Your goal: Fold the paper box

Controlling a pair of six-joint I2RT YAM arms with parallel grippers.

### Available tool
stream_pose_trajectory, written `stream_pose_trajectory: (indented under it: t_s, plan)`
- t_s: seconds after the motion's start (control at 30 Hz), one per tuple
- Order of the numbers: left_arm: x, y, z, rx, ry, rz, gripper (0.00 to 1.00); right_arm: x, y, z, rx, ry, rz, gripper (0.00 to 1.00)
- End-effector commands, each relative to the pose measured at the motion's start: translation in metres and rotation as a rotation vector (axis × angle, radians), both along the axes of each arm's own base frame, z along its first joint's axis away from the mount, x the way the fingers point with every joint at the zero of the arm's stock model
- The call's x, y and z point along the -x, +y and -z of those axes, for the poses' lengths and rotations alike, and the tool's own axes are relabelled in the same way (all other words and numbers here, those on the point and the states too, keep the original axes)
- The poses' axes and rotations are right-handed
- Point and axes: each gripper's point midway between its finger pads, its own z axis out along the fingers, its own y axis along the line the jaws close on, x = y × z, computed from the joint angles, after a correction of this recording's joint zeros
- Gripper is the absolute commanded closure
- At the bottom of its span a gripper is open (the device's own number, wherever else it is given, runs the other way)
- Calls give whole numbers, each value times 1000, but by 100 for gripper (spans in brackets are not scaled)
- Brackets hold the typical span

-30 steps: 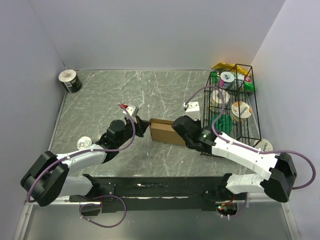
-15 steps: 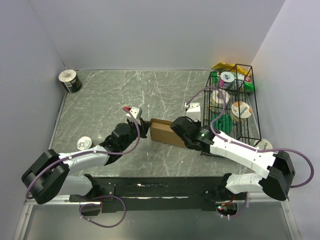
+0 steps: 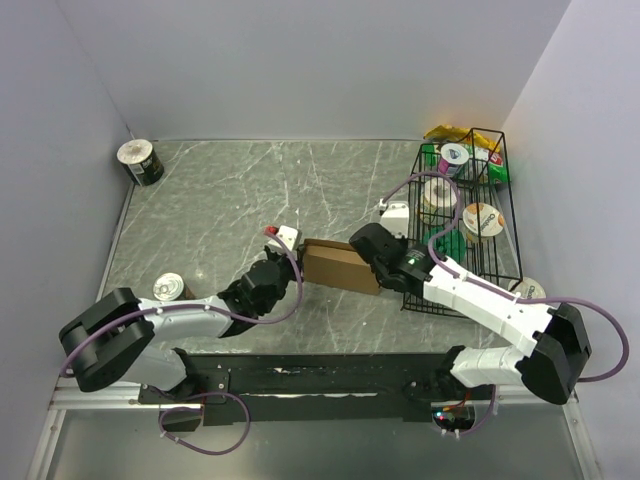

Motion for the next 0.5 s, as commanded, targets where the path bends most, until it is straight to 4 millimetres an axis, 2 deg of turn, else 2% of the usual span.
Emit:
stream_pose_trajectory:
  t_s: [0.0, 0.13, 0.47]
  plan:
    - [11, -11, 24, -120, 22, 39, 99, -15, 30, -26, -209, -66, -29, 100]
    - [15, -17, 26, -129, 23, 52, 99, -16, 29, -27, -229, -75, -22, 100]
    - [17, -16, 24, -125, 17, 47, 99, -14, 29, -11, -265, -66, 2, 100]
